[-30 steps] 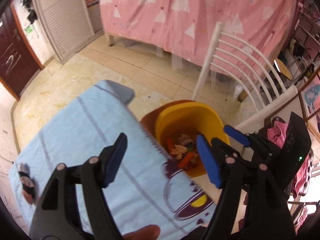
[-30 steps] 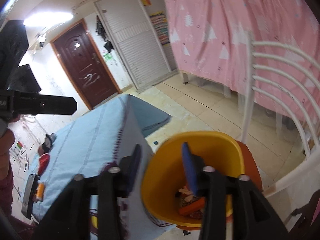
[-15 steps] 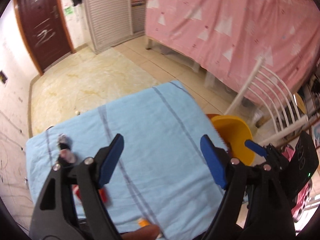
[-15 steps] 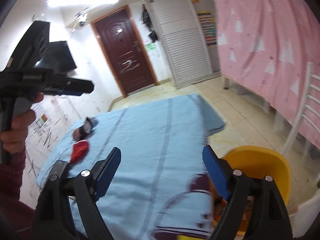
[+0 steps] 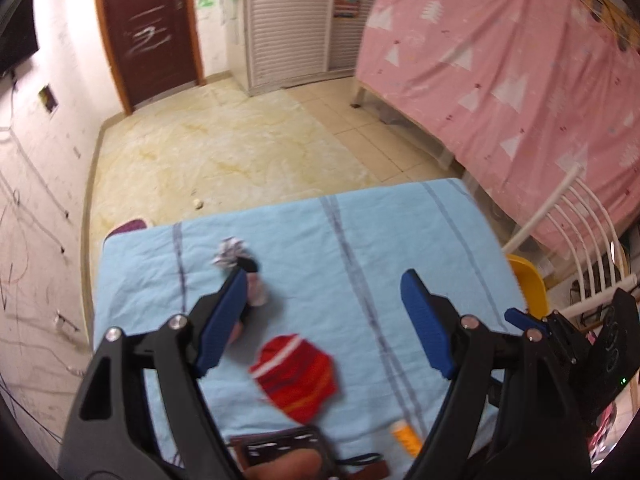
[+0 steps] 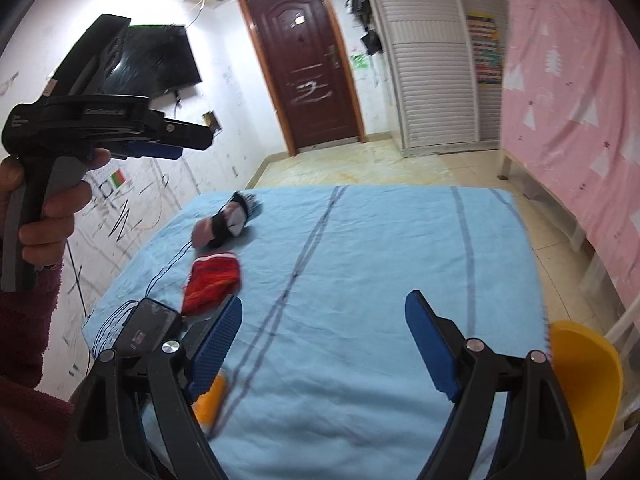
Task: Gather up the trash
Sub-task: 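Return both tools to the remaining socks on the bed, then grasp the black-and-pink sock with the left tool while the right tool grasps the red knitted sock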
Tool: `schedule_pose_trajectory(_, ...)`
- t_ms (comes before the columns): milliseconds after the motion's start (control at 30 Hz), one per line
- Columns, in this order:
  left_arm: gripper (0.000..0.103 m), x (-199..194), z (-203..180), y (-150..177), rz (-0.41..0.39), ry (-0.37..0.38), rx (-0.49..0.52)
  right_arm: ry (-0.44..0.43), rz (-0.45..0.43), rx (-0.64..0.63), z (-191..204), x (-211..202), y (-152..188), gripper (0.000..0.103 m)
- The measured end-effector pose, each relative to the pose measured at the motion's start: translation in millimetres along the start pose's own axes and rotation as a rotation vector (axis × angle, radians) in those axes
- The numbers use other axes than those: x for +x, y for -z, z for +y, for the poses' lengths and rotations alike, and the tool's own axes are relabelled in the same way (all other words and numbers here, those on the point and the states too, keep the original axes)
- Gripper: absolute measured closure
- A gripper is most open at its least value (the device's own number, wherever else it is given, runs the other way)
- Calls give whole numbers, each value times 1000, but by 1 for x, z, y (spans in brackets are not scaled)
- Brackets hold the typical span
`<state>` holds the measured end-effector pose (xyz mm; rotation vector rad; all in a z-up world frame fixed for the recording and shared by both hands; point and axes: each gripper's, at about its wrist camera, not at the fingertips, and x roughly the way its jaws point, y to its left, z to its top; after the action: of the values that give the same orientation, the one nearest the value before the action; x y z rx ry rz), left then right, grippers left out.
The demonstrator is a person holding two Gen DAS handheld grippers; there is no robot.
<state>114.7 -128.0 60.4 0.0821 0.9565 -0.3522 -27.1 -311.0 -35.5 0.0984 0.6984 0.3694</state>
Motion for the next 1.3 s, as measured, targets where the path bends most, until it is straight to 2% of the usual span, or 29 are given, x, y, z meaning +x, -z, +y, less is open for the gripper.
schedule_pose_trajectory(133, 28, 11, 33, 4, 20, -1, -51, -20, 30, -39, 22, 19, -7, 26)
schedule_pose_trajectory(333, 28, 31, 60, 13, 62, 33, -95, -30, 69, -83, 53, 47, -17, 26)
schedule_pose_trajectory(900, 28, 82, 102, 44, 168, 68, -134, -64, 194, -152, 108, 120, -25, 23)
schedule_pose_trajectory(1067, 41, 95, 102, 49, 198, 93, -129, -81, 244, -177, 119, 139, -23, 23)
schedule_pose_trajectory(1133, 56, 100, 104, 51, 205, 103, -140, -82, 267, -189, 124, 146, -23, 23)
schedule_pose_trajectory(1300, 63, 104, 113, 51, 200, 123, -161, -65, 305, -200, 128, 158, -25, 23)
